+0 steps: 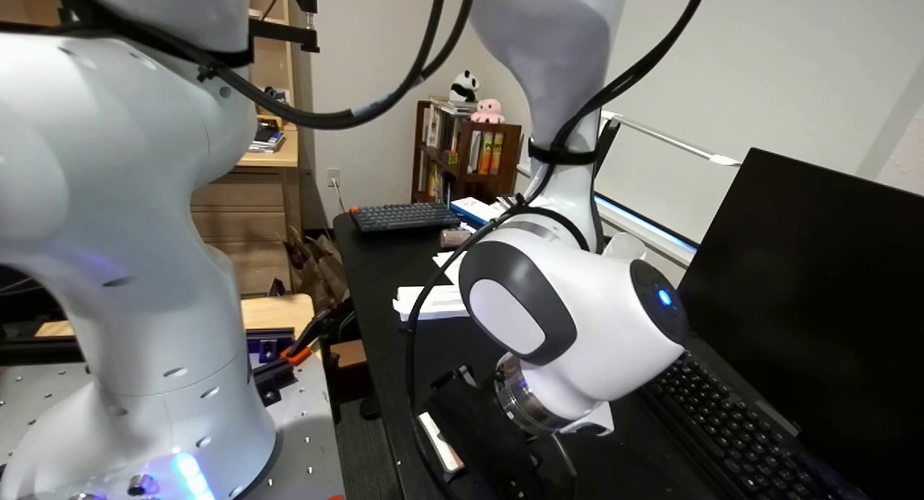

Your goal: Put the charging cables to the right and the other objects to the left

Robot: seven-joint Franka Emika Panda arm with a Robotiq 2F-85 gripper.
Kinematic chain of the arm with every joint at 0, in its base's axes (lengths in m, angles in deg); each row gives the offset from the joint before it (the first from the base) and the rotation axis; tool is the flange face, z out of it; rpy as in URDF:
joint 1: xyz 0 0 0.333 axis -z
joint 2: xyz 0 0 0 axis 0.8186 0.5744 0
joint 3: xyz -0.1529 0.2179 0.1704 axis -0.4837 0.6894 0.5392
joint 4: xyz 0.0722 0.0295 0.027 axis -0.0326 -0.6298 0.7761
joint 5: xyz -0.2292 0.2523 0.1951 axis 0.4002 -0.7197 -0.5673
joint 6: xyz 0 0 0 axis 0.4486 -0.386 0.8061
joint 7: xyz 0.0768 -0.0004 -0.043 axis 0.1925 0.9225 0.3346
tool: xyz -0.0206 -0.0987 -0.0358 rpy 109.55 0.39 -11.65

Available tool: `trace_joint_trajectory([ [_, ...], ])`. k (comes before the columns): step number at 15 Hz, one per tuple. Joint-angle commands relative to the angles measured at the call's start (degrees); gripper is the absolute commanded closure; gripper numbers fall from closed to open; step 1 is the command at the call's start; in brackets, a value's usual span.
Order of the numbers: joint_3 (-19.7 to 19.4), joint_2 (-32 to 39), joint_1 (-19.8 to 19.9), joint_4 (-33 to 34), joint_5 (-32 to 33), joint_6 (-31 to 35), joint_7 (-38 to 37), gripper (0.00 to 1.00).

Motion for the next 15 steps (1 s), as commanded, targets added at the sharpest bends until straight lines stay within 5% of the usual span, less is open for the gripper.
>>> trace_joint_trajectory([
  [1,1.0,0.7,0.6,0.8,-3.2,-1.4,2.9,0.0],
  [2,0.9,0.7,0.5,0.9,-3.4,-1.6,3.0,0.25],
  [13,0.3,1.4,0.2,1.8,-3.0,-2.6,2.1,0.93],
  [15,0.2,1.3,0.3,2.0,-2.9,-2.7,2.1,0.96],
])
